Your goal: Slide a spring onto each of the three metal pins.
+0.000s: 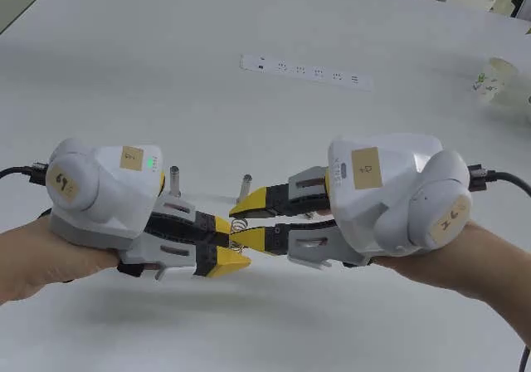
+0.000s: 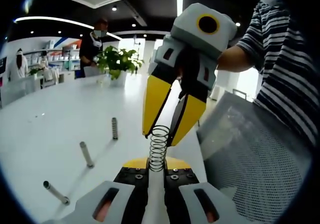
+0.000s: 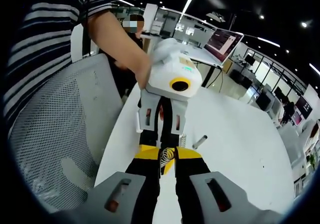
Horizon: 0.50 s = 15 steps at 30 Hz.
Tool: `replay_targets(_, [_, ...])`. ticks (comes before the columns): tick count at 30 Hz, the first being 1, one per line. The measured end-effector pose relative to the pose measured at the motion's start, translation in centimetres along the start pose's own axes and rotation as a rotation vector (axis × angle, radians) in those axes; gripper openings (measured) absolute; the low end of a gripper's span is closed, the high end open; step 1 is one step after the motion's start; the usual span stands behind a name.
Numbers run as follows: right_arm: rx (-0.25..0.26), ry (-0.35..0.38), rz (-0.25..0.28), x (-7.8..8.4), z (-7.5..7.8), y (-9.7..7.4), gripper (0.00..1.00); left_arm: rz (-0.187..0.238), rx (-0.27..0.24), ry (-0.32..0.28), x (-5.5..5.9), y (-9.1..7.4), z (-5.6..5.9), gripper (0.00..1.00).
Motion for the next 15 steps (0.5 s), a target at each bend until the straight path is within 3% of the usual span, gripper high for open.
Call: replay_targets(15, [0.01,-0.002,0.002,-0.13,0.05,-0.04,0.08,-0.003,-0.005,-0.017,-0.05,-0.01,-0.14,0.04])
Point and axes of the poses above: the centre of the closed fingertips' face, and the gripper's own axes: y roughly forward along the fingers, z roughly to its right, x roughly out of its underside, the point moved 10 cm from there along -y, roughly backward along the fingers, and after that the axes turned 5 degrees about -z, right-handed, at the moved point
